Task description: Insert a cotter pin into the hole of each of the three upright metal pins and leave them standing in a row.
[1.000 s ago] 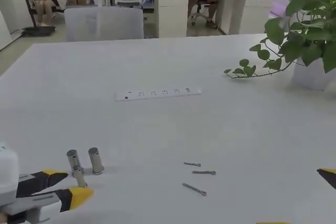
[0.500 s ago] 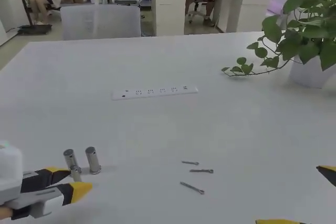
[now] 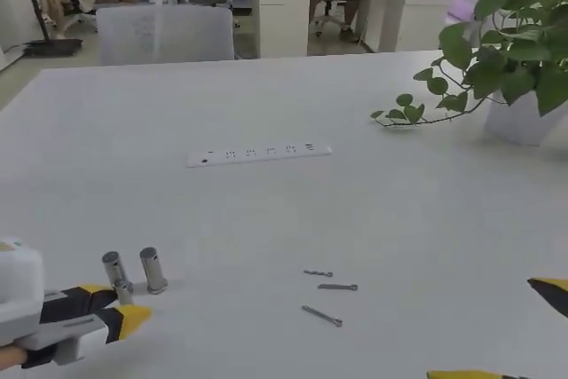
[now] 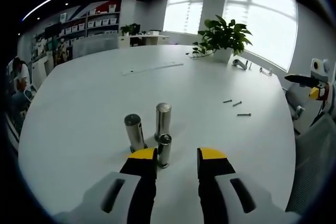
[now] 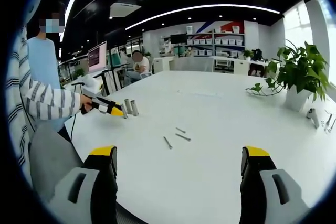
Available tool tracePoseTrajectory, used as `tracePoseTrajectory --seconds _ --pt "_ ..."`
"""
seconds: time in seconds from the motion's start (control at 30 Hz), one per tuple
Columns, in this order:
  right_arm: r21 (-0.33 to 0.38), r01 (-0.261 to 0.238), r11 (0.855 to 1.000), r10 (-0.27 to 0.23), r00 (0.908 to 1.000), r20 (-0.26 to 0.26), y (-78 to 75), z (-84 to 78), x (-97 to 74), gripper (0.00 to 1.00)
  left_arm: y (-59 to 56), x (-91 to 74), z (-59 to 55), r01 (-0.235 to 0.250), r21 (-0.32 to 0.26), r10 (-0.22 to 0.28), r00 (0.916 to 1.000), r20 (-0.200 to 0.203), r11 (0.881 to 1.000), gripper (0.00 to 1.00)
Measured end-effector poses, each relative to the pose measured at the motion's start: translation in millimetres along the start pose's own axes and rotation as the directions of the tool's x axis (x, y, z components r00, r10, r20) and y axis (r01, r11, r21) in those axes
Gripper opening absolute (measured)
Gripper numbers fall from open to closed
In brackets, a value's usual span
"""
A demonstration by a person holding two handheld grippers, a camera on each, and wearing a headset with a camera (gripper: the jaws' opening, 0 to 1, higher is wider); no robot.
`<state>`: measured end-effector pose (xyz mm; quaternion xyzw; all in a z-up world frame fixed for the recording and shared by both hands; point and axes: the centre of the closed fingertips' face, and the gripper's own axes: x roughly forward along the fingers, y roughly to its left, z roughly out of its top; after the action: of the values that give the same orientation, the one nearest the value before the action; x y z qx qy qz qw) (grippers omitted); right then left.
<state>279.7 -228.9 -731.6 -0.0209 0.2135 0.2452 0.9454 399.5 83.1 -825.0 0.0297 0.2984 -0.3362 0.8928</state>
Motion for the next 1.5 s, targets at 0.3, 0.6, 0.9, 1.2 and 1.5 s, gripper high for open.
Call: tracePoseTrajectory --seconds 0.3,0.6,0.9,1.2,1.5 --pt "-0.012 -0.008 1.000 0.008 0.9999 -0.012 0.8 -1.0 -0.5 1.00 5.3 2.1 0.5 -0.010 -0.023 0.010 0.9999 0.004 1.000 0.24" --pt "-0.007 -0.004 1.000 0.004 1.0000 -0.009 1.5 0.1 -0.9 1.00 7.4 4.2 -1.8 -0.015 -0.023 0.015 0.9999 0.001 1.000 0.20" --pt "-0.014 -0.004 1.000 0.003 0.9999 -0.011 0.2 0.8 -1.2 1.00 8.4 9.1 0.2 -0.022 -0.015 0.022 0.9998 -0.001 1.000 0.16" --pt "-0.011 0.001 1.000 -0.001 0.9999 -0.011 -0.8 0.2 -1.5 1.00 8.1 11.3 -0.7 -0.030 0.010 0.030 0.9995 -0.006 1.000 0.09" --pt "-0.012 0.001 1.000 -0.001 1.0000 -0.007 -0.4 1.2 -0.8 0.99 9.3 11.0 -1.7 -0.035 0.026 0.036 0.9994 -0.002 0.999 0.08"
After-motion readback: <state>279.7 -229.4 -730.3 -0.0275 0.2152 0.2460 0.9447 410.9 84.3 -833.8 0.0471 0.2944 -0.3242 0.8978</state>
